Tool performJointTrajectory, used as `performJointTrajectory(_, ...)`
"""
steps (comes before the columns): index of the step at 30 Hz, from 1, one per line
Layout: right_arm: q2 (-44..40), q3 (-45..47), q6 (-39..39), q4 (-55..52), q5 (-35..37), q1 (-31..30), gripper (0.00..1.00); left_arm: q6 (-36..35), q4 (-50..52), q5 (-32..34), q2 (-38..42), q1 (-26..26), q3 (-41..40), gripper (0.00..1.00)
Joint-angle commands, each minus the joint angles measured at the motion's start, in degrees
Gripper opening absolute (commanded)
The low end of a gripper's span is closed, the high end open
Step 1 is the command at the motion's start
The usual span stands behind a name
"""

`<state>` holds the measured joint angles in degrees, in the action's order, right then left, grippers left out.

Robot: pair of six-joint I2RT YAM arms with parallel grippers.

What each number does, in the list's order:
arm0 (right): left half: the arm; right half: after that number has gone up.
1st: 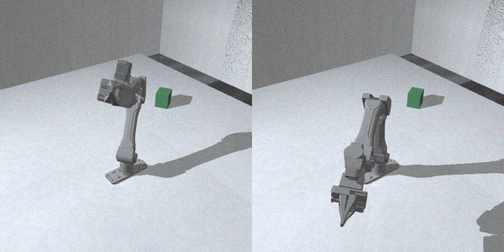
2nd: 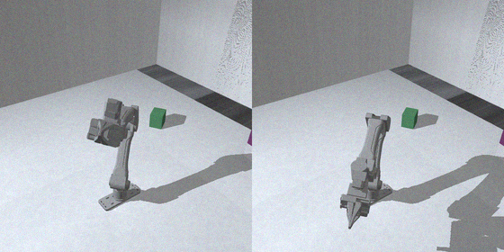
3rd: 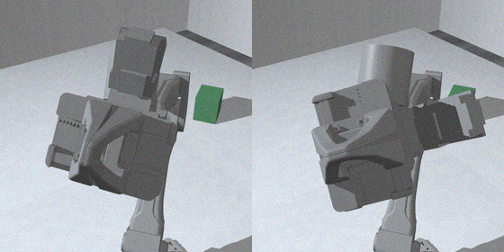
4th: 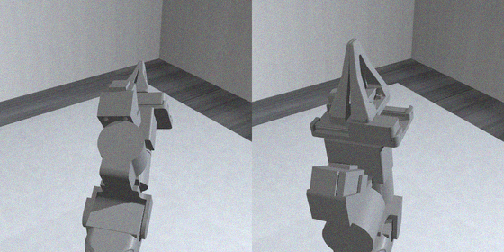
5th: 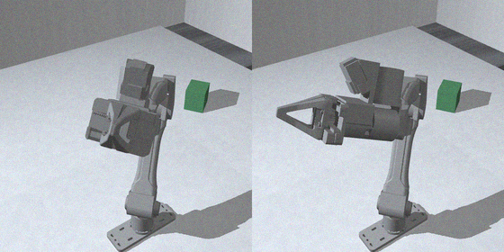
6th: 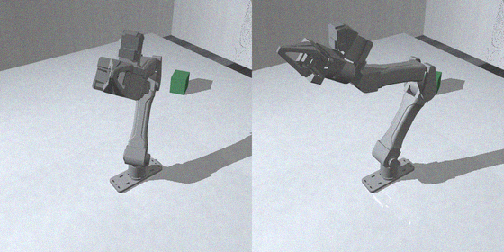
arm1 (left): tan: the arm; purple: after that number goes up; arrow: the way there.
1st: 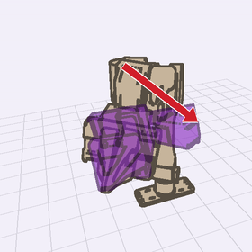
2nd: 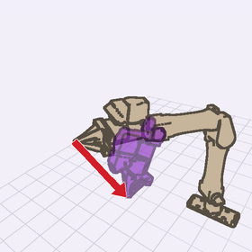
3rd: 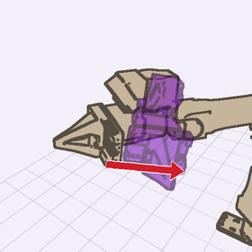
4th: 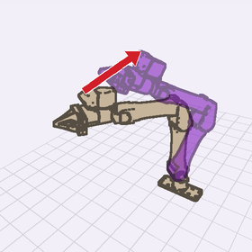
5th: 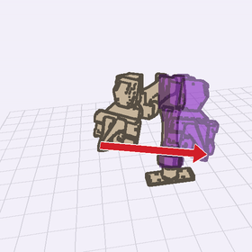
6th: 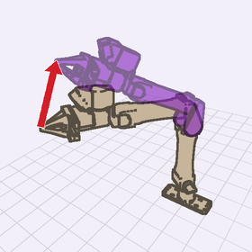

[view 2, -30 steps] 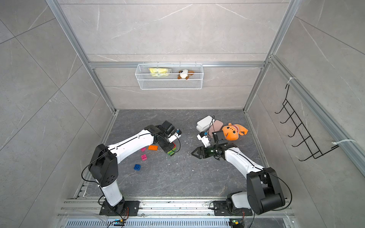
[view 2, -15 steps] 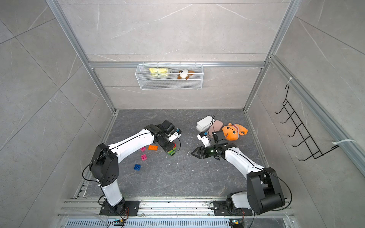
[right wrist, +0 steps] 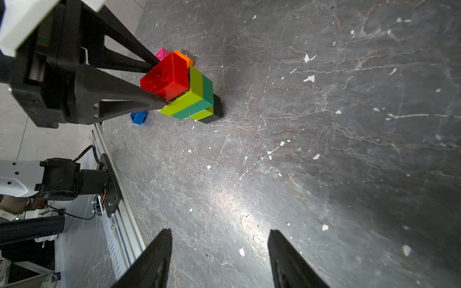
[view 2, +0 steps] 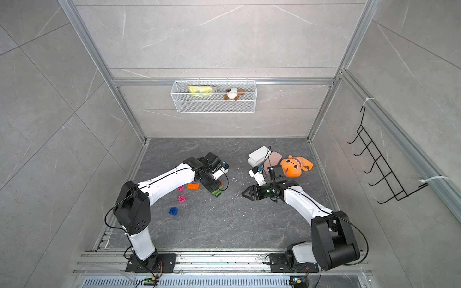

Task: Assemble a carrot with lego
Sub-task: Assemble the lego brick with the lego brick.

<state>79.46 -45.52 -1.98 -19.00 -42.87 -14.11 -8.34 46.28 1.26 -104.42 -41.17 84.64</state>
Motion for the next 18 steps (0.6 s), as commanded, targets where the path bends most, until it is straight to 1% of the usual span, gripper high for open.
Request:
performJointTrajectory(1, 0.9, -1.3, -0.1, -0.9, -0.4, 0.1, 0.64, 1.4, 0.6, 0.8, 1.0, -0.5, 2.5, 0.52)
performJointTrajectory(5, 1.1, -1.4, -0.1, -0.9, -0.5, 0.1, 0.64, 2.0, 0.6, 4.1, 1.1, -1.3, 2.9, 0.54)
performJointTrajectory(8, 1.1, -1.3, -0.2, -0.9, -0.5, 0.1, 0.64, 2.3, 1.0, 6.0, 1.0, -1.7, 3.3, 0.51)
performJointTrajectory(13, 1.0, -1.2, -0.2, -0.9, -0.5, 0.1, 0.64, 2.4, 1.6, 5.6, 0.4, -1.9, 3.5, 0.44)
performJointTrajectory(18, 1.0, -1.0, -0.2, -0.9, -0.4, 0.0, 0.64, 2.7, 2.1, 5.3, -0.3, -2.2, 3.2, 0.43)
